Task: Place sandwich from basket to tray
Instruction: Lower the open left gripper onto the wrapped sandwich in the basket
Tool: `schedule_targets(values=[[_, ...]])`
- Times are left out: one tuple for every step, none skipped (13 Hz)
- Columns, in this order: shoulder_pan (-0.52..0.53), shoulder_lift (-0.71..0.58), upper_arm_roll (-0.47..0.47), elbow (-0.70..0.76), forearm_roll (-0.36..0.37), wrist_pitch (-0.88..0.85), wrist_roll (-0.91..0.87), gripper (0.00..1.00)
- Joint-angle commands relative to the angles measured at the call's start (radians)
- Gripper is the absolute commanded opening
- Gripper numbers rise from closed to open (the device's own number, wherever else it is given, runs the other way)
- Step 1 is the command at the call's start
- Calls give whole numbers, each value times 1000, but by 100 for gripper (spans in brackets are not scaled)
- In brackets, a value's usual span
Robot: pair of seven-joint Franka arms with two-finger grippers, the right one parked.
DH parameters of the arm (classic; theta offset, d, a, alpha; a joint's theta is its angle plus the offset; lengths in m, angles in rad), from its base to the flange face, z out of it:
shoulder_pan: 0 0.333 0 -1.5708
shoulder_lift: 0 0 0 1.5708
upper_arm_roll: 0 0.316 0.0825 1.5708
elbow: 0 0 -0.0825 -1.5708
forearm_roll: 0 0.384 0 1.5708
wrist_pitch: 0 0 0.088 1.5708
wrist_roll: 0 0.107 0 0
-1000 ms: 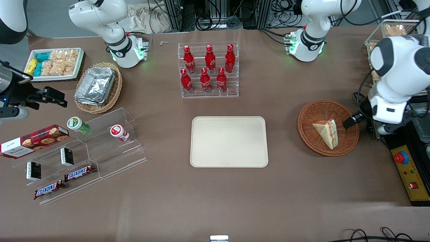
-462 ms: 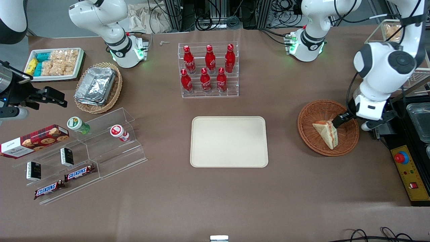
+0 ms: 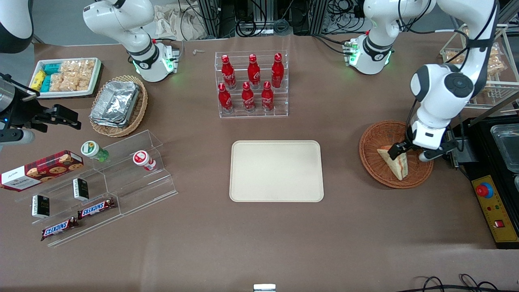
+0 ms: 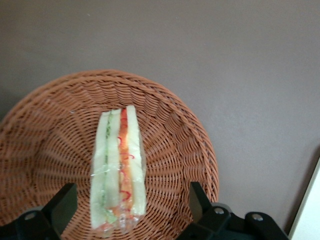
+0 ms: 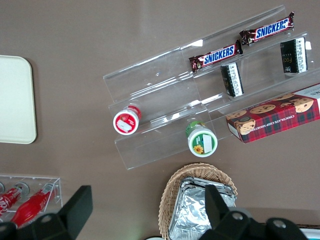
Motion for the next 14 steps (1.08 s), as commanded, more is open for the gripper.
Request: schedule_targets(values=[[-7,8,1,-79,-7,119,11,100],[-7,22,1,-90,-4,147,17,100],[0,34,1,-102,-4,165,55,100],[10,49,2,-102,-4,170,109,100],[32,69,4,-102,-4,181,125,100],[42,83,4,-104,-4,198,134,100],[43,99,4,-102,-4,214,134,100],[43,112,4,-102,-4,228,134,99],[43,119,4,-100,-4,231,134,93],[43,119,2,-100,-5,231,134,61],[41,119,2,-100,-5,231,134,22],[38,117,2,-99,-10,230,128,0],[39,119,2,-96,-10,230,123,0],[38,114,2,-94,-10,227,114,0]])
